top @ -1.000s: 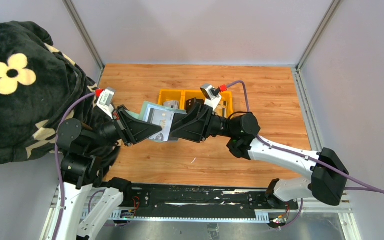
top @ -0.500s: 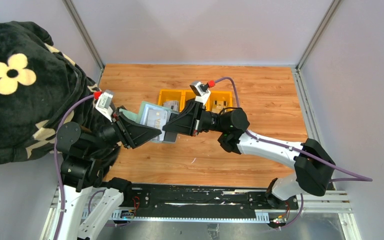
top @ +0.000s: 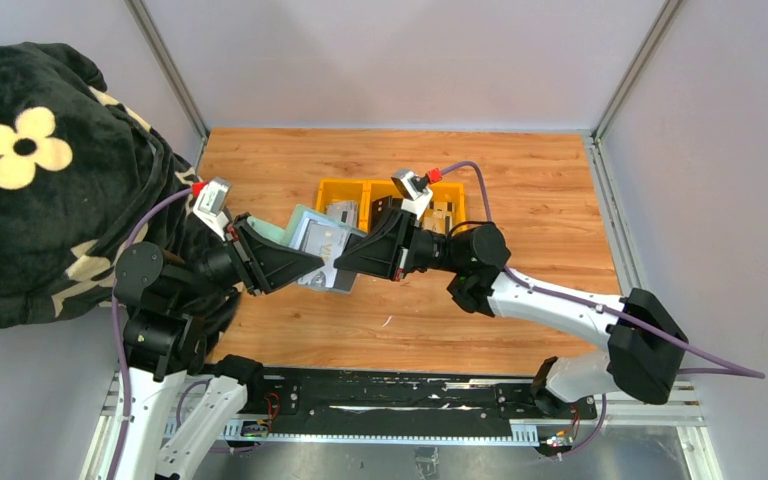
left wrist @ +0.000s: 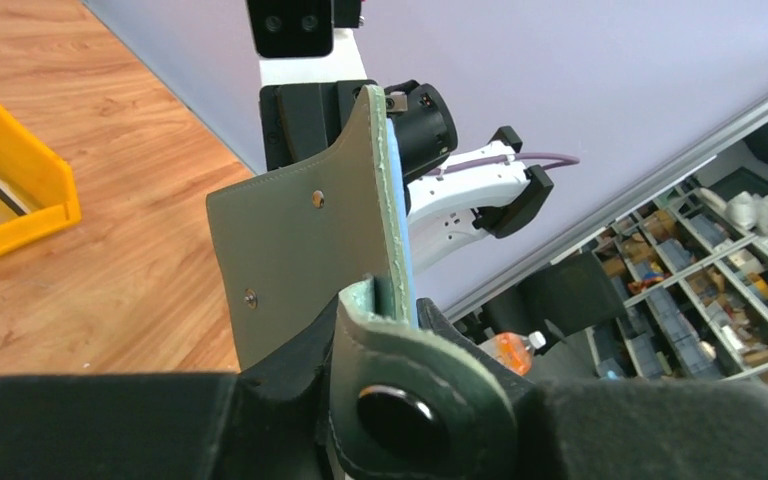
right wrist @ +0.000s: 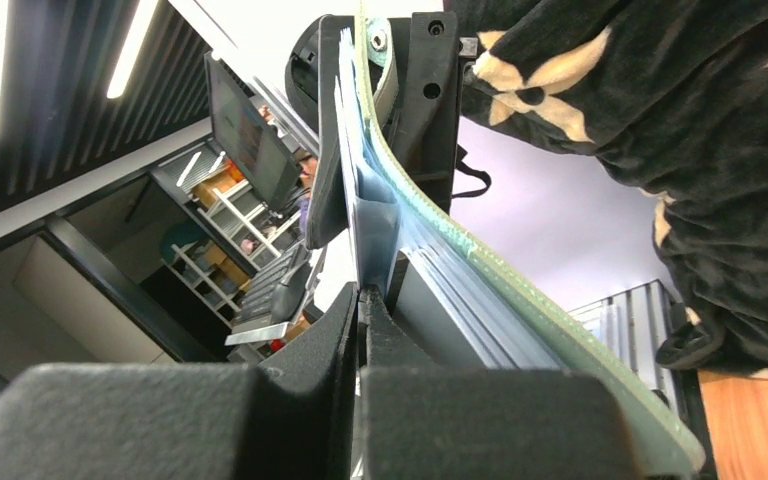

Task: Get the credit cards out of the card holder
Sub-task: Remove the credit card from the card holder.

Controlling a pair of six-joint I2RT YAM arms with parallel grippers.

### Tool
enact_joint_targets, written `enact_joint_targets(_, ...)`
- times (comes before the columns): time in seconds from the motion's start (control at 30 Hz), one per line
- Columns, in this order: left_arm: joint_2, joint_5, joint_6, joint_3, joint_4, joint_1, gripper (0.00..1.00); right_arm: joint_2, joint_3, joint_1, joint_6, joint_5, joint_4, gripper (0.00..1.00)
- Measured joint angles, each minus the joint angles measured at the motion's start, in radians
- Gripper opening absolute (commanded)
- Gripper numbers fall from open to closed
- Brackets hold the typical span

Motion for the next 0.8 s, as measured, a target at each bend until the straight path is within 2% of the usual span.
enact_joint_targets(0.2, 0.021, -0.002, -0.026, 0.015, 0.009, 0.0, 0.24, -0.048, -0.04, 0.001, -0.045, 0.044, -0.034, 0.0)
enact_joint_targets(0.8, 0.032, -0.013, -0.013, 0.027, -0.015, 0.0, 0.12, -0.058, -0.092, 0.032, -0.063, 0.13, 0.02, 0.0)
